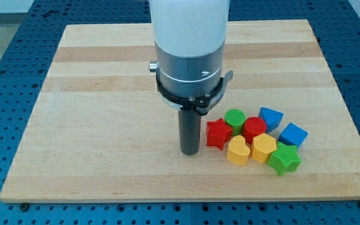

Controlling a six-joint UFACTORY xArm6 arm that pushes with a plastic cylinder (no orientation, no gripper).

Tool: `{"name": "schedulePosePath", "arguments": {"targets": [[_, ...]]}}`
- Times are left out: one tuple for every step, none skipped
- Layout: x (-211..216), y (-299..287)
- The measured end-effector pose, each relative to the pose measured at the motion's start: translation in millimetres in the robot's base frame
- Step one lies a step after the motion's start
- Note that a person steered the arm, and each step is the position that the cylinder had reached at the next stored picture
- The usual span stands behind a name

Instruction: Point your arm towards the yellow heart

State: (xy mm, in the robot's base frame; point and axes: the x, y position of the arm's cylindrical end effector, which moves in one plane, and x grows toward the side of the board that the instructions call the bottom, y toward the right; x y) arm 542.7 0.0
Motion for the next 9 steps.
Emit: {"name": "schedulePosePath", "arguments": {"targets": [[0, 2], [1, 2], [22, -9], [34, -11], [49, 36], [66, 66], [76, 67], [75, 76], [74, 76]]}}
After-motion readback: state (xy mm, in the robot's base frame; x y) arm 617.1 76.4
